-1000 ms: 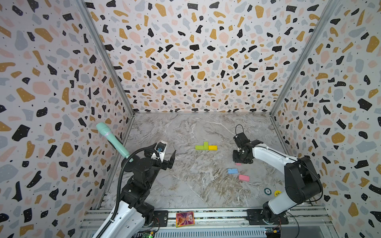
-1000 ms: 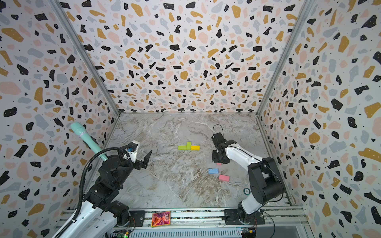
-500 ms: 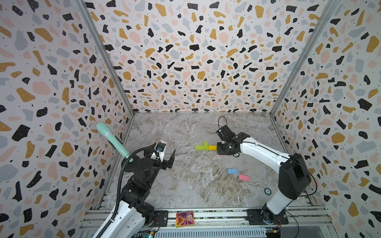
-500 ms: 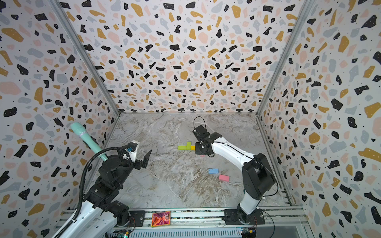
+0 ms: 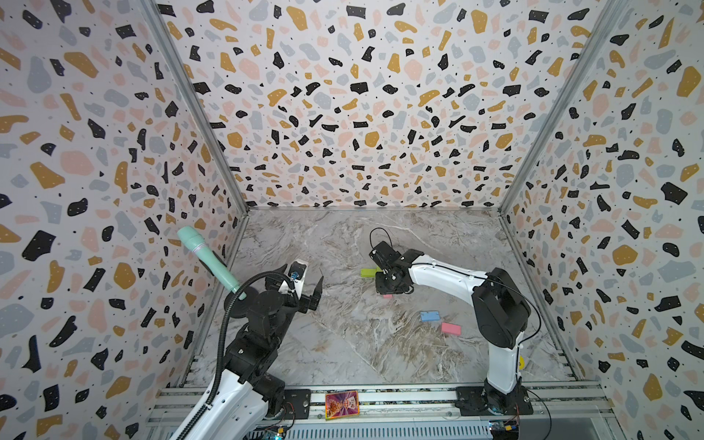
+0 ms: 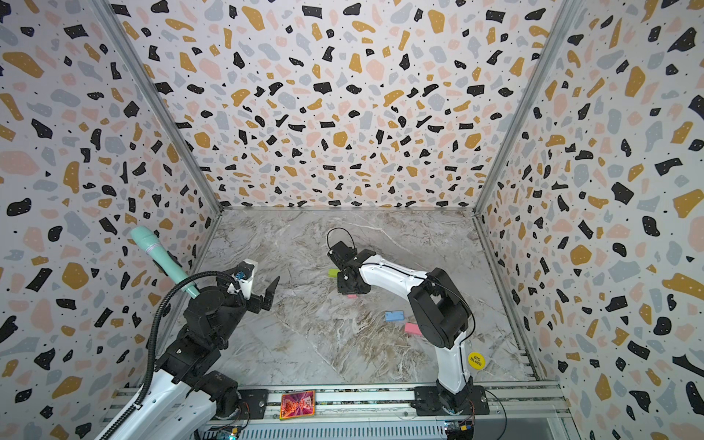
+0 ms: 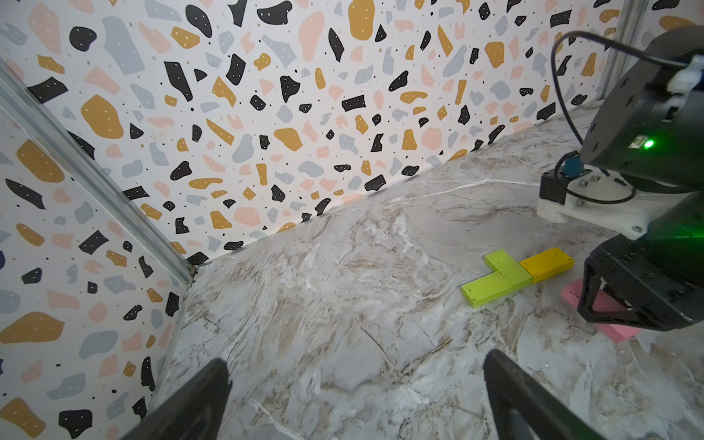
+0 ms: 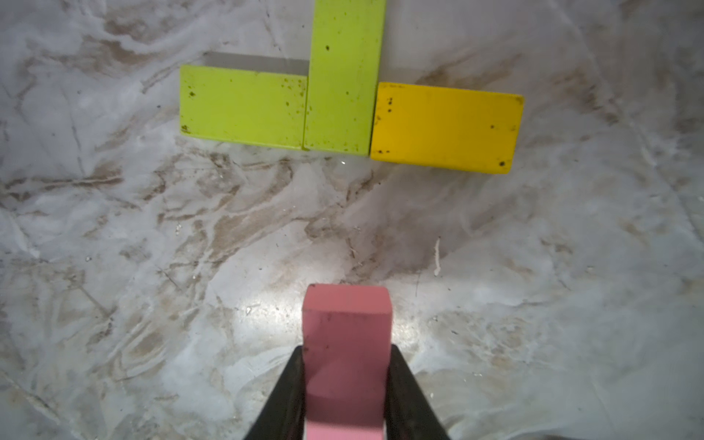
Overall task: Assemble the letter t with building blocks
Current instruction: Assemble the building block at the center of the board.
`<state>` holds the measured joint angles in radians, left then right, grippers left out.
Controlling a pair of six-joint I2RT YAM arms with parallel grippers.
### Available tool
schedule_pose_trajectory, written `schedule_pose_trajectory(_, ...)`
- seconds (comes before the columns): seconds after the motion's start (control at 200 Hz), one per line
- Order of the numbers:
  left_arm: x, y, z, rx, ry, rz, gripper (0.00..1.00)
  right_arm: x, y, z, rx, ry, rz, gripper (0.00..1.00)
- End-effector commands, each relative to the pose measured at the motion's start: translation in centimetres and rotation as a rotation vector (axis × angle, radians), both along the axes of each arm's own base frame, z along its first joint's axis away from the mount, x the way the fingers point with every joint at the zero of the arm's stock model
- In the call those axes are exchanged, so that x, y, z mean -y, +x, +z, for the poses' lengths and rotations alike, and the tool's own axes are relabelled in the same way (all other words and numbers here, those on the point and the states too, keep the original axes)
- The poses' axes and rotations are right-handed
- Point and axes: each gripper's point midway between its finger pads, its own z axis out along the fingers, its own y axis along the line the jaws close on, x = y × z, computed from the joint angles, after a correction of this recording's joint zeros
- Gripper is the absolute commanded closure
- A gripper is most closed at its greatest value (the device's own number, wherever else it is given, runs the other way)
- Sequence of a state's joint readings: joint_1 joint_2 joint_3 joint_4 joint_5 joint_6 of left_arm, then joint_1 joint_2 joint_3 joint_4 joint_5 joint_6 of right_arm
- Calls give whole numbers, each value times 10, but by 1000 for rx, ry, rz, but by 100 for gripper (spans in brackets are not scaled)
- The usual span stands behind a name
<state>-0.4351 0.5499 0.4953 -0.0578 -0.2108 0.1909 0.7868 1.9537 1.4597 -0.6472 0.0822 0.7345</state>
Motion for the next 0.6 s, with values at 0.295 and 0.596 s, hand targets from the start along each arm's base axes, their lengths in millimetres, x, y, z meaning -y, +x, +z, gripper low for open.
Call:
schedule_pose_trajectory(0.295,0,0,15,49,-15,3,1,-14,14,-10,-23,-23,-13,89)
schedule_pose_trajectory(0.596,-1,-1,15,50,-14,6,1,-14,20,-24,-63,-63,-24,91)
